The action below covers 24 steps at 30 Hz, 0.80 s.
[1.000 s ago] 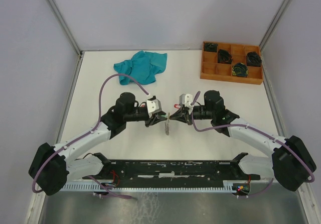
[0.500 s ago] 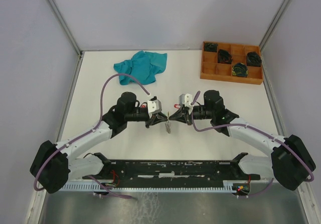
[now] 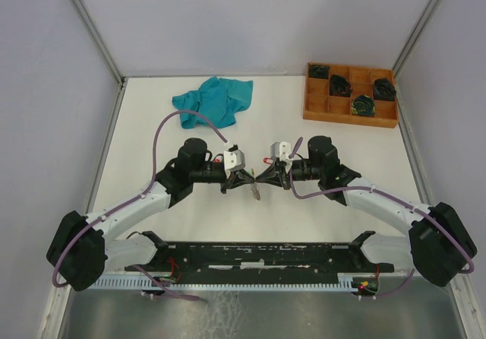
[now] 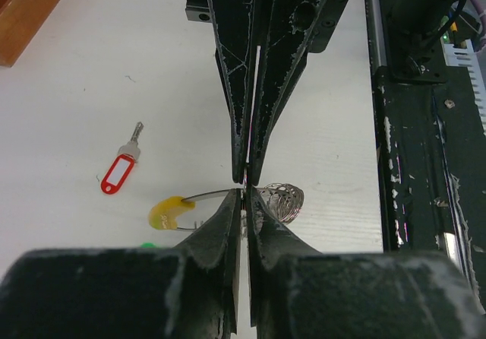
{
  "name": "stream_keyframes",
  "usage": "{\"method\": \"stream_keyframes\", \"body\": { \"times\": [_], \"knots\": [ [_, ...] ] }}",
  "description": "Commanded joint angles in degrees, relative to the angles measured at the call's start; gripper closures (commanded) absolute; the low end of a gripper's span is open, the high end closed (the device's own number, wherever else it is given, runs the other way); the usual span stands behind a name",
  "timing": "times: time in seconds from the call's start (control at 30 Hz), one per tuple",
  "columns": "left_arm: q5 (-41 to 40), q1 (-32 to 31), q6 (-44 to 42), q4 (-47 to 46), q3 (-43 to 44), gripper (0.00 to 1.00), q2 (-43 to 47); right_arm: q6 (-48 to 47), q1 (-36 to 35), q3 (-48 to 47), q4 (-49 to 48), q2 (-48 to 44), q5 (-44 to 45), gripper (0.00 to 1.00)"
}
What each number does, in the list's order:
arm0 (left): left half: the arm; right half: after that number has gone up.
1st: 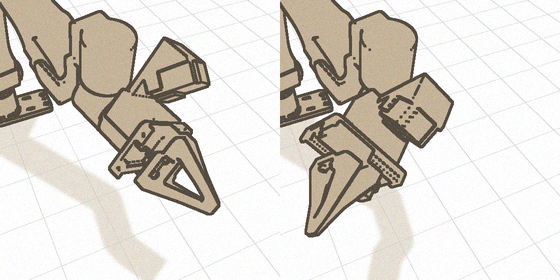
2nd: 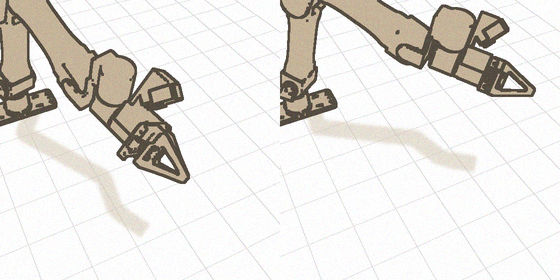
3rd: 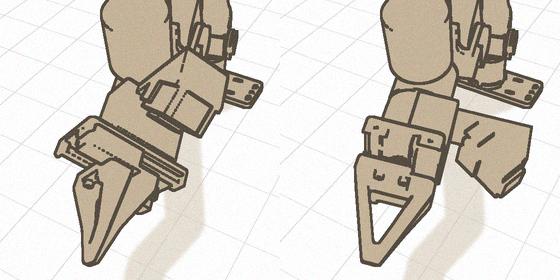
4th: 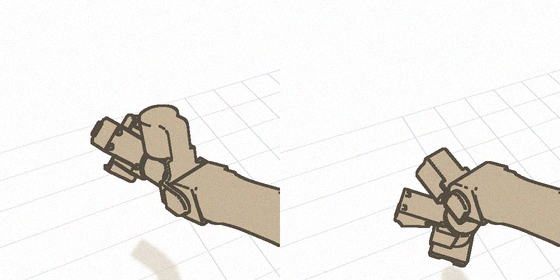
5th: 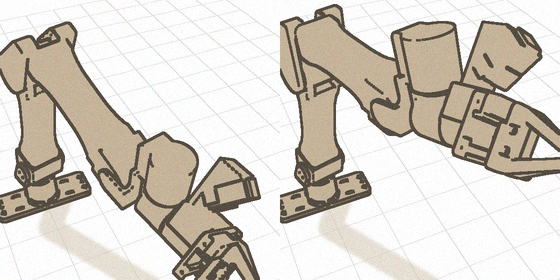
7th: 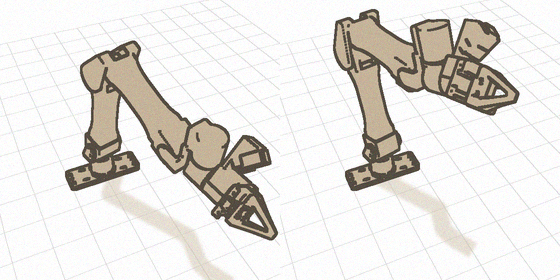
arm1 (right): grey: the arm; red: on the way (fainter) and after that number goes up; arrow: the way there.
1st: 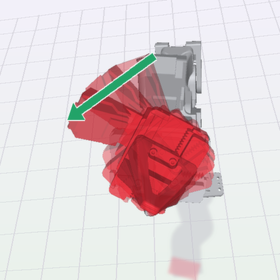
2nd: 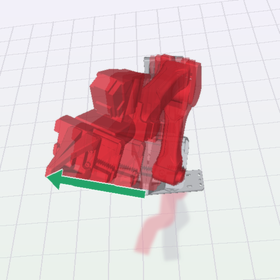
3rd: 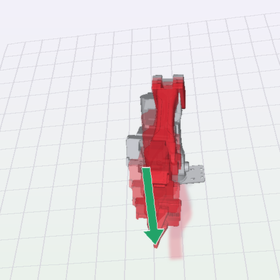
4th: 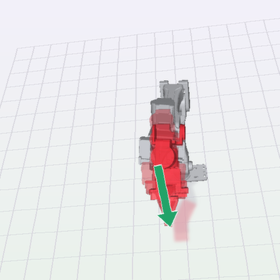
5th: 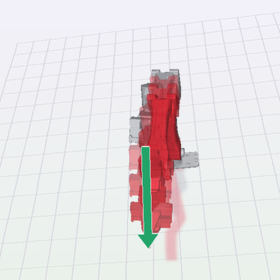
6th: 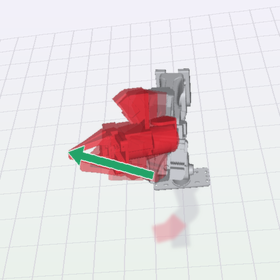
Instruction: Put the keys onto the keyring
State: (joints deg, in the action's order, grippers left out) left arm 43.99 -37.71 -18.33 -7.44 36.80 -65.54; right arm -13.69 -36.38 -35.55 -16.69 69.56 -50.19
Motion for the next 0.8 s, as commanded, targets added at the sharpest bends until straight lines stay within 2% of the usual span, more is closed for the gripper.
{"method": "stream_keyframes", "body": {
  "times": [0.0,0.07,0.13,0.2,0.27,0.33,0.37,0.4,0.6,0.77],
  "knots": [
    [2.52,0.18,1.63,-2.31,2.49,0.92,-0.30,0.86,-0.27,-3.24,-3.45,0.21,-2.10,0.99],
    [2.55,0.18,1.60,-2.20,2.56,0.97,-0.34,0.86,-0.28,-3.34,-3.36,0.31,-2.06,0.99],
    [2.24,0.18,1.31,-1.42,2.73,0.97,-0.10,1.01,-0.34,-3.23,-3.35,0.20,-1.43,0.97],
    [0.75,0.18,0.76,0.08,3.15,0.97,0.18,1.47,-0.26,-2.82,-3.42,-0.39,1.13,0.88],
    [-1.71,0.18,0.03,2.07,3.68,0.97,0.63,1.68,-0.19,-2.33,-3.36,-1.26,3.35,0.67],
    [-4.22,0.18,-1.12,3.57,3.70,0.97,1.52,1.84,-0.17,-1.89,-2.90,-2.41,5.32,0.53],
    [-5.43,0.18,-1.55,4.02,3.61,0.97,1.98,1.87,-0.13,-1.81,-2.27,-3.00,6.45,0.19],
    [-6.35,0.21,-2.11,4.48,3.41,0.97,2.44,2.02,-0.15,-1.74,-1.65,-3.51,7.86,0.02],
    [-12.08,0.13,-2.94,5.26,2.41,0.97,4.71,7.17,-0.04,0.08,-0.96,-7.47,19.27,0.00],
    [-17.81,0.18,-2.90,6.46,3.03,0.97,5.45,18.33,0.03,4.59,-5.73,-10.40,33.37,0.00]
  ]
}}
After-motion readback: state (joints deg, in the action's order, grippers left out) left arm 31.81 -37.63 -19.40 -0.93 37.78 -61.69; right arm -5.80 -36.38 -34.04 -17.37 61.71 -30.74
